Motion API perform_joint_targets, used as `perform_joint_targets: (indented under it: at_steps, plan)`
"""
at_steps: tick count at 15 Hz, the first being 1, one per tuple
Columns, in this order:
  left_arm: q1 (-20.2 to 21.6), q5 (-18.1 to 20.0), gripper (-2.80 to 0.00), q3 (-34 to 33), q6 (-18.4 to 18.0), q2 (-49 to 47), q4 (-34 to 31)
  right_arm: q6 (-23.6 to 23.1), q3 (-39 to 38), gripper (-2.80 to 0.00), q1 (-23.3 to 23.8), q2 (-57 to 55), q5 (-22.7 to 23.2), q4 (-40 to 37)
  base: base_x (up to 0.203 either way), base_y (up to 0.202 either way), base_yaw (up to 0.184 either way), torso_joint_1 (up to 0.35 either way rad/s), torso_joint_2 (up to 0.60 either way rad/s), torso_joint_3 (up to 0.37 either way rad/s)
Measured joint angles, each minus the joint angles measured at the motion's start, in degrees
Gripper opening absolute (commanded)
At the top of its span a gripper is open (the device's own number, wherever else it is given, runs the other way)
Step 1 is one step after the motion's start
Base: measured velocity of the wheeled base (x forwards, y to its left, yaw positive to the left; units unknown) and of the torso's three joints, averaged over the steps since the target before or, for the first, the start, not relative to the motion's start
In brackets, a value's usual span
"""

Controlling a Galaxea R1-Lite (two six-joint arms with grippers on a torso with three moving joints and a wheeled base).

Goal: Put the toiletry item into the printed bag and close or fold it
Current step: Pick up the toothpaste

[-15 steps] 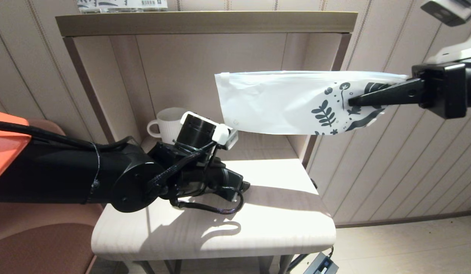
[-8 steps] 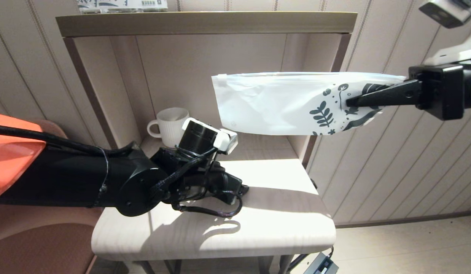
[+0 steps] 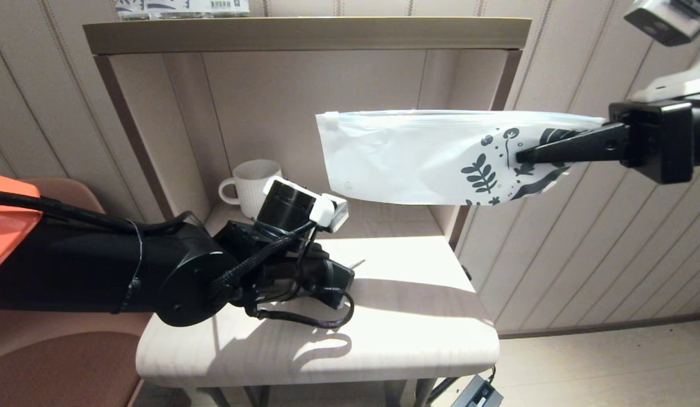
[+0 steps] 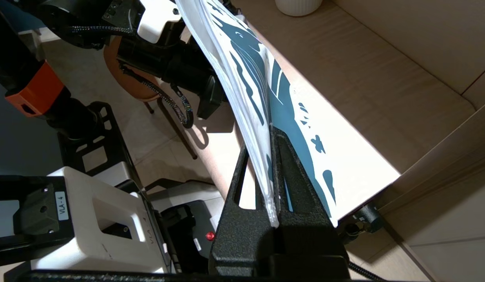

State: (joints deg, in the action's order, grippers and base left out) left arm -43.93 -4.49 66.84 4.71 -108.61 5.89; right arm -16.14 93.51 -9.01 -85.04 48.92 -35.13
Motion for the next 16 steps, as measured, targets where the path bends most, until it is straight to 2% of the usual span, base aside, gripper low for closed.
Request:
perform_joint_targets:
  at_steps: [3,7,12,16]
  plan:
    - [0.00,2.94,-2.80,0.24,0.08,0.15,0.12,-0.01,-0.44,-2.80,0.00,0.28,0.00,0.01,0.000,0.000,0.000,0.000,0.00,0.000]
    - [0.73,3.67,-2.80,0.49,0.34,2.85,0.42,-0.13,-2.13,-2.80,-0.69,0.29,0.00,0.07,0.000,0.000,0.000,0.000,0.00,0.000]
    - [6.84,4.82,-2.80,-0.72,0.35,14.48,0.11,-2.38,-7.79,-2.80,-1.01,0.83,-0.23,1.59,0.000,0.000,0.000,0.000,0.00,0.000]
    - [13.42,10.44,-2.80,-5.33,0.22,23.94,-0.13,-3.60,-10.77,-2.80,-2.81,0.78,-0.35,4.58,0.000,0.000,0.000,0.000,0.00,0.000]
